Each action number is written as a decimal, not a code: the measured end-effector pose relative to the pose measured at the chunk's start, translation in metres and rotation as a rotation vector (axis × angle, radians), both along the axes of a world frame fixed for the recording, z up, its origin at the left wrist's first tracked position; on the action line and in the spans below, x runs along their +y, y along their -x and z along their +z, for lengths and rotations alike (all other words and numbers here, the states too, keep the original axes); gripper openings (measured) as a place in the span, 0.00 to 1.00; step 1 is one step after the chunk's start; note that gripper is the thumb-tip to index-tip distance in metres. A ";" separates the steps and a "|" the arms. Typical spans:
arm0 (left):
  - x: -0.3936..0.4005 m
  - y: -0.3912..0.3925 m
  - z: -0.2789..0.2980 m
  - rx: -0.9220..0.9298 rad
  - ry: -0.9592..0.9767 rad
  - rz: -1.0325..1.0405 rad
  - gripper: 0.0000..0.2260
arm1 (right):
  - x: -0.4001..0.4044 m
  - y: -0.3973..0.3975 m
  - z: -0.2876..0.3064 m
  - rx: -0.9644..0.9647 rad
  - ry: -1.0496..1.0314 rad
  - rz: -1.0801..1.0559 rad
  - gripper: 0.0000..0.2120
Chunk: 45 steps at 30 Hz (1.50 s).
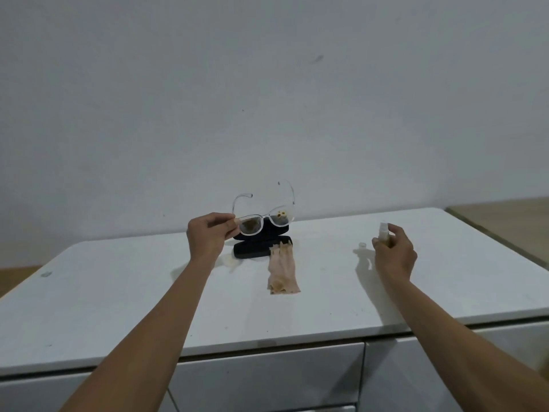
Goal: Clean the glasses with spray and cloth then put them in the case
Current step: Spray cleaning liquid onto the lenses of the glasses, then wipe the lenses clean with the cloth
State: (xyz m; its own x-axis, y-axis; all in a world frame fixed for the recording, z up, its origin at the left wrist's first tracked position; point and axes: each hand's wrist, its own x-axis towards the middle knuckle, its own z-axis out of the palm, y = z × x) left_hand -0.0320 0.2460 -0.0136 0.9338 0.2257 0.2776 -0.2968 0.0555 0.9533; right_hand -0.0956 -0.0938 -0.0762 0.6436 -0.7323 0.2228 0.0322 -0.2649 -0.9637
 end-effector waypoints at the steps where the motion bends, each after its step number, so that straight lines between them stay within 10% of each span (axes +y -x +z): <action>1: -0.001 0.000 0.000 0.000 -0.001 -0.002 0.05 | 0.000 0.001 -0.001 0.004 0.005 -0.005 0.18; 9: 0.003 0.000 -0.002 -0.003 -0.003 -0.004 0.04 | 0.003 0.001 0.003 0.007 0.058 -0.104 0.28; 18: 0.033 0.009 0.008 -0.032 0.016 0.035 0.06 | 0.075 -0.017 0.034 -0.330 0.693 0.011 0.23; 23: 0.057 0.021 0.009 -0.034 0.021 0.070 0.05 | 0.120 -0.027 0.033 0.211 0.731 0.793 0.13; 30: 0.079 0.026 0.005 -0.017 0.019 0.104 0.05 | 0.143 -0.024 0.045 0.643 0.979 0.949 0.16; 45: 0.075 0.031 0.003 0.005 -0.011 0.165 0.06 | 0.146 -0.023 0.023 0.435 0.785 0.773 0.08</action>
